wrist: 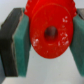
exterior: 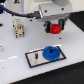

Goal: Insert the blue gear onto the right peg, followed by the red gear

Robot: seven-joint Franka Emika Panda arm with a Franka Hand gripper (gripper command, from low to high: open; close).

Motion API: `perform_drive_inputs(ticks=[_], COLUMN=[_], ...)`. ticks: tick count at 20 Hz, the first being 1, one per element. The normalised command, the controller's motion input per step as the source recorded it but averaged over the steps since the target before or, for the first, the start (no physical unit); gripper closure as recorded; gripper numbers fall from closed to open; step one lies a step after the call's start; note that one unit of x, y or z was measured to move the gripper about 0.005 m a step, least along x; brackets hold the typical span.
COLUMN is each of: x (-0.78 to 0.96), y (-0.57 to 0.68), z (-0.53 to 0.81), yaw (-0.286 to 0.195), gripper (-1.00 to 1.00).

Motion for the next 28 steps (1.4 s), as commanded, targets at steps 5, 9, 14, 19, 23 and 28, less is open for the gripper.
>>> perform_drive_inputs(ticks=[5,9,14,19,23,28], x=[0.76,0.76,0.62,0.28,0.08,0.08], y=[-0.22,-0.20,-0.12,-0.10,-0.07,-0.01], z=[0.18,0.14,0.04,-0.04,-0.11,-0.04], yaw=[0.000,0.000,0.000,0.000,0.000,0.000], gripper=[1.00,1.00,1.00,1.00,1.00,1.00])
